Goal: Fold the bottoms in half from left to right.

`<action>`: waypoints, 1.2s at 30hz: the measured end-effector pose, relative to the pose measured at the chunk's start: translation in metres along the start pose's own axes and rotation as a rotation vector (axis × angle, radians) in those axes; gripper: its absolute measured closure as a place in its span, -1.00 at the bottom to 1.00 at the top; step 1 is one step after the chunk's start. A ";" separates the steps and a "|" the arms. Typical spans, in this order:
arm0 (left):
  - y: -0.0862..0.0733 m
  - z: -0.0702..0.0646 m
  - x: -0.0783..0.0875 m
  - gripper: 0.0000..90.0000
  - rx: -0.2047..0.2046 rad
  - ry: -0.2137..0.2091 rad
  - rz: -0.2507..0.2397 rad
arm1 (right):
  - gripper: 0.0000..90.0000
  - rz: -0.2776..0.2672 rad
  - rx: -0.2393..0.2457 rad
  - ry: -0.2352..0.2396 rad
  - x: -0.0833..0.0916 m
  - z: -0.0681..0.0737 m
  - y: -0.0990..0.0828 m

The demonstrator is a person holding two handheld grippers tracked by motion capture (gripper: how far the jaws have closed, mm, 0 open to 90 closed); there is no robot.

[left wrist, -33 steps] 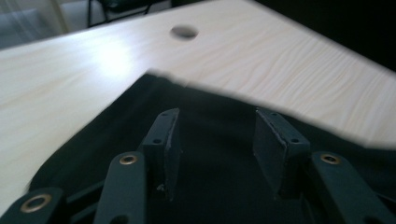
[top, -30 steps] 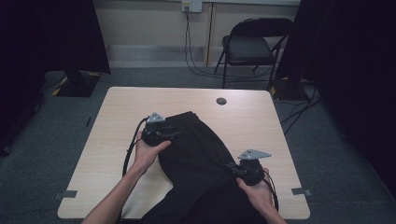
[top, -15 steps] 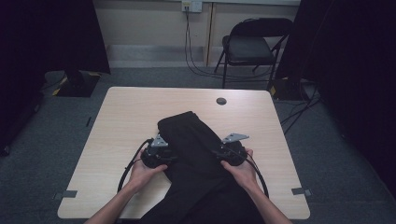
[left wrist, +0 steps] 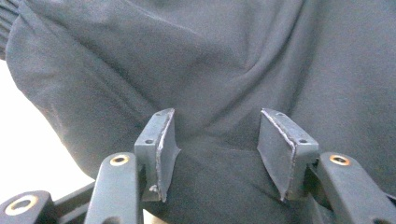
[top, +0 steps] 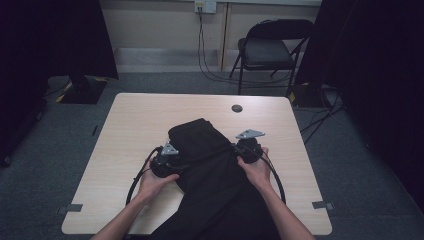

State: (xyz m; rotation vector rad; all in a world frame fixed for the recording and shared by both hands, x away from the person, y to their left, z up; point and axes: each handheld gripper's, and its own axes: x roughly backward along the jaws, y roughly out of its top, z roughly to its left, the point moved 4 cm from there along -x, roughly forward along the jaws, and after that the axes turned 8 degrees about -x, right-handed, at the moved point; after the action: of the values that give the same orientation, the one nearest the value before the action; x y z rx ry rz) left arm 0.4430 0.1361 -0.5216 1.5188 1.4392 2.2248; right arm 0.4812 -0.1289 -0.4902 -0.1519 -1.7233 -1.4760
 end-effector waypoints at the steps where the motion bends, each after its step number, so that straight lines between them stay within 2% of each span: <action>1: 0.000 0.000 0.000 0.04 -0.004 0.004 0.001 | 1.00 0.035 0.001 -0.012 -0.008 -0.002 -0.013; 2: 0.000 -0.001 0.000 0.04 -0.013 0.012 0.002 | 1.00 0.035 0.001 -0.012 -0.008 -0.002 -0.013; 5: 0.000 -0.002 -0.001 0.04 -0.013 0.013 0.005 | 0.92 0.048 0.000 -0.014 -0.011 -0.003 -0.030; 6: 0.000 -0.001 0.000 0.03 -0.024 0.026 0.011 | 0.86 0.043 -0.009 -0.004 -0.010 -0.003 -0.032; 8: 0.000 0.000 -0.001 0.03 -0.017 0.030 0.010 | 0.79 0.060 -0.026 0.018 -0.008 -0.004 -0.033; 10: 0.000 0.001 -0.001 0.01 -0.017 0.033 0.013 | 0.79 0.066 -0.021 0.026 -0.007 -0.003 -0.034; 11: -0.002 0.005 0.000 -0.08 0.008 0.042 0.019 | 0.79 0.072 -0.031 0.057 -0.002 0.000 -0.038; 14: -0.003 0.009 0.001 -0.08 -0.006 0.040 0.019 | 0.79 0.088 -0.028 0.108 0.006 0.010 -0.045; 15: -0.003 0.009 0.001 -0.08 -0.006 0.040 0.019 | 0.79 0.088 -0.028 0.108 0.006 0.010 -0.045; 16: -0.004 0.010 0.001 -0.08 -0.004 0.037 0.014 | 0.79 0.117 0.028 0.133 0.015 0.023 -0.052; 18: -0.004 0.010 0.001 -0.08 -0.002 0.034 0.008 | 0.78 0.121 0.043 0.141 0.022 0.029 -0.057; 20: -0.004 0.010 0.001 -0.08 -0.004 0.032 0.008 | 0.60 0.110 0.053 0.124 0.025 0.029 -0.060; 23: -0.004 0.010 0.001 -0.08 -0.001 0.032 0.008 | 0.45 0.113 0.045 0.109 0.023 0.024 -0.057; 24: -0.004 0.009 0.001 -0.09 0.000 0.033 0.009 | 0.32 0.091 0.017 0.106 0.021 0.018 -0.050; 26: -0.004 0.008 0.000 -0.10 -0.009 0.031 0.010 | 0.27 0.065 0.007 0.101 0.020 0.015 -0.042; 27: -0.004 0.008 0.000 -0.11 -0.009 0.031 0.010 | 0.27 0.065 0.007 0.101 0.020 0.015 -0.042; 28: -0.003 0.008 0.000 -0.11 -0.017 0.032 0.011 | 0.22 0.037 -0.011 0.107 0.014 0.013 -0.030; 29: -0.003 0.008 0.000 -0.11 -0.015 0.029 0.010 | 0.22 0.037 -0.011 0.107 0.014 0.013 -0.030; 31: -0.004 0.009 0.000 -0.11 -0.022 0.029 0.003 | 0.17 0.017 -0.024 0.094 0.002 0.013 -0.015; 36: -0.005 0.008 0.000 -0.11 -0.017 0.025 -0.006 | 0.19 0.009 -0.051 0.056 -0.020 0.010 0.001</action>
State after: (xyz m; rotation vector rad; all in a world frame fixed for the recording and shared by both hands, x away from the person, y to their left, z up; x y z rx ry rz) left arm 0.4476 0.1437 -0.5247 1.4849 1.4263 2.2538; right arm 0.4897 -0.1117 -0.5018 -0.1440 -1.6393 -1.5047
